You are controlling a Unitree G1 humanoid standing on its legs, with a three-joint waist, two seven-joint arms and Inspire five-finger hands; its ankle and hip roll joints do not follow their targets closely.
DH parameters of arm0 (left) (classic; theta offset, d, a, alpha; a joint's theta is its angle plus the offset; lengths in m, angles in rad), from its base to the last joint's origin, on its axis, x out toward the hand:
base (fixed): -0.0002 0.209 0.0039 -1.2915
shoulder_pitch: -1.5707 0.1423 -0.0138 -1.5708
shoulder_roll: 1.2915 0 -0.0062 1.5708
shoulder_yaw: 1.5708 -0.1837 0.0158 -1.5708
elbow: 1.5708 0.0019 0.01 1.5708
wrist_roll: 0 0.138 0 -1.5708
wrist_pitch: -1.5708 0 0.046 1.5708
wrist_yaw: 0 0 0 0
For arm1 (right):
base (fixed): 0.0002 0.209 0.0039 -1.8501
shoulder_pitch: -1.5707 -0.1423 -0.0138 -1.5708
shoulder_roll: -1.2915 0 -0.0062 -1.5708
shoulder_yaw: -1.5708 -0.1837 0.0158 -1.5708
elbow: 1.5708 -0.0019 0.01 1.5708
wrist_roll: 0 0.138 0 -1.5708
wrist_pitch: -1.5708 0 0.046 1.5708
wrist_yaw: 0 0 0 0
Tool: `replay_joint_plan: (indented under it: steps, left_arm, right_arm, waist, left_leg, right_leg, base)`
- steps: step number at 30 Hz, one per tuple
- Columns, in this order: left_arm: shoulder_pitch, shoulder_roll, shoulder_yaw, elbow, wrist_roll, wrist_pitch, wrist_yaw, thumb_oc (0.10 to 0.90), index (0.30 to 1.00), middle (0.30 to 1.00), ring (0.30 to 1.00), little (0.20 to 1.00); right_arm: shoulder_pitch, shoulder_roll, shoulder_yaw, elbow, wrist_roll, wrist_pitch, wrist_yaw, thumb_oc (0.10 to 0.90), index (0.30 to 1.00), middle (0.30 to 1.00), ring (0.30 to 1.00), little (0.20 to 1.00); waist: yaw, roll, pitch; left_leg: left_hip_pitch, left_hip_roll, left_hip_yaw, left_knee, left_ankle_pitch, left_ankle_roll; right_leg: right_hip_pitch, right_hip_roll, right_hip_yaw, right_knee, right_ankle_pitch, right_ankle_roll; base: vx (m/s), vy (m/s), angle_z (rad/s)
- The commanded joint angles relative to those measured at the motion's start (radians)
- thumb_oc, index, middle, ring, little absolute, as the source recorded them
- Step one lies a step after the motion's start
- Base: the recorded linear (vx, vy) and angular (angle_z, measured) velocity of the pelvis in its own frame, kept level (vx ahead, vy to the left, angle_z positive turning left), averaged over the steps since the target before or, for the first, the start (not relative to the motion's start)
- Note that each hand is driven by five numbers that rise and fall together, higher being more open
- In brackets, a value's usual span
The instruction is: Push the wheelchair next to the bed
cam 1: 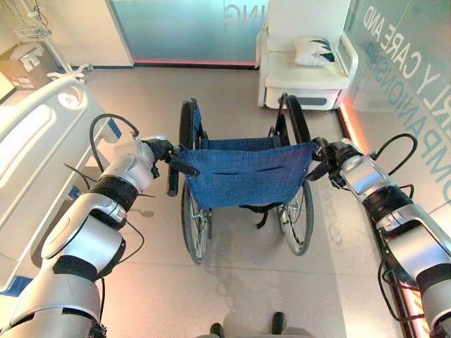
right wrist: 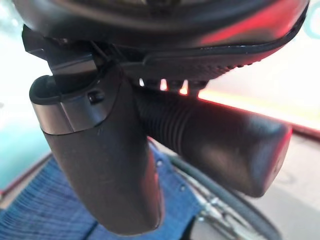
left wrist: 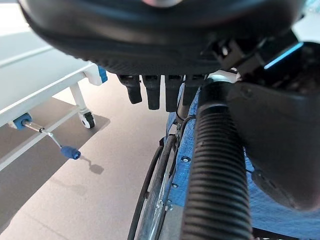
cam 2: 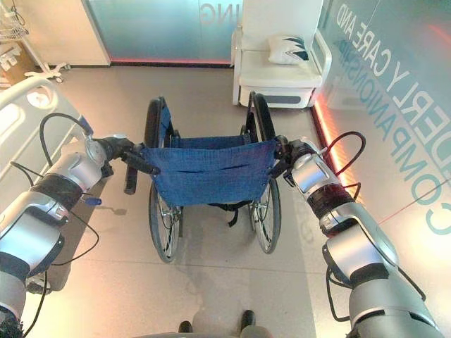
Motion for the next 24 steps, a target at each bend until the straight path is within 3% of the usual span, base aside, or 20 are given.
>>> replay_joint_plan:
  steps: [1,5,8,9,16,19,21,24]
  left_arm:
    - [-0.058,-0.007,-0.105,0.155,0.142,0.069,-0.109,0.8,0.9,0.9,0.9,0.9]
    - [-0.045,-0.023,-0.097,0.195,0.108,0.142,-0.109,0.8,0.9,0.9,0.9,0.9]
    - [-0.02,-0.043,-0.053,0.218,0.022,0.203,-0.05,0.8,0.9,0.9,0.9,0.9]
    - [-0.009,-0.051,-0.038,0.219,0.003,0.231,-0.082,0.8,0.9,0.9,0.9,0.9]
    - [0.059,-0.067,0.008,0.216,0.031,0.255,-0.146,0.8,0.9,0.9,0.9,0.9]
    - [0.083,-0.06,0.026,0.2,-0.052,0.263,-0.01,0.8,0.9,0.9,0.9,0.9]
    - [0.096,-0.041,0.061,0.156,-0.169,0.281,0.14,0.8,0.9,0.9,0.9,0.9]
    - [0.129,-0.008,0.104,0.082,-0.211,0.305,0.168,0.8,0.9,0.9,0.9,0.9]
  right_arm:
    - [-0.137,-0.05,0.081,0.126,-0.118,-0.02,0.059,0.8,0.9,0.9,0.9,0.9]
    - [-0.152,-0.038,0.091,0.166,-0.12,-0.04,0.075,0.8,0.9,0.9,0.9,0.9]
    - [-0.151,-0.03,0.085,0.188,-0.127,-0.048,0.085,0.8,0.9,0.9,0.9,0.9]
    - [-0.146,-0.028,0.08,0.183,-0.126,-0.043,0.082,0.8,0.9,0.9,0.9,0.9]
    - [-0.123,-0.042,0.057,0.134,-0.126,-0.021,0.074,0.8,0.9,0.9,0.9,0.9]
    - [-0.118,-0.056,0.055,0.1,-0.12,-0.01,0.078,0.8,0.9,0.9,0.9,0.9]
    - [-0.111,-0.071,0.051,0.058,-0.116,0.019,0.083,0.8,0.9,0.9,0.9,0.9]
    - [-0.08,-0.094,0.03,-0.003,-0.116,0.054,0.076,0.8,0.9,0.9,0.9,0.9]
  waist:
    - [0.009,-0.008,0.01]
    - [0.017,-0.011,0.006]
    - [0.025,-0.015,0.004]
    - [0.029,-0.017,0.006]
    - [0.037,-0.019,0.013]
    - [0.037,-0.019,0.012]
    - [0.04,-0.02,0.015]
    - [0.046,-0.018,0.023]
  left_leg:
    - [-0.055,-0.031,-0.009,0.045,-0.028,0.008]
    - [-0.054,-0.032,-0.016,0.047,-0.027,0.008]
    - [-0.054,-0.032,-0.021,0.049,-0.027,0.009]
    - [-0.056,-0.032,-0.024,0.051,-0.027,0.008]
    - [-0.06,-0.034,-0.035,0.053,-0.023,0.008]
    - [-0.058,-0.035,-0.034,0.052,-0.022,0.007]
    - [-0.059,-0.034,-0.033,0.052,-0.021,0.007]
    - [-0.063,-0.034,-0.034,0.054,-0.02,0.008]
  right_leg:
    - [0.007,0.011,0.005,0.065,-0.079,-0.007]
    - [0.013,0.01,-0.002,0.064,-0.081,-0.008]
    - [0.016,0.009,-0.008,0.065,-0.084,-0.009]
    - [0.017,0.008,-0.01,0.065,-0.084,-0.009]
    - [0.017,0.007,-0.014,0.066,-0.082,-0.007]
    - [0.018,0.005,-0.015,0.065,-0.079,-0.005]
    - [0.018,0.002,-0.016,0.065,-0.079,-0.004]
    - [0.015,0.001,-0.017,0.069,-0.078,-0.004]
  base:
    - [0.0,0.0,0.0]
    - [0.02,-0.002,0.01]
    - [0.01,-0.007,0.03]
    - [0.0,-0.02,0.05]
    - [0.0,-0.002,0.0]
    - [0.0,0.0,0.0]
    - [0.0,0.0,0.0]
    - [-0.01,-0.003,0.01]
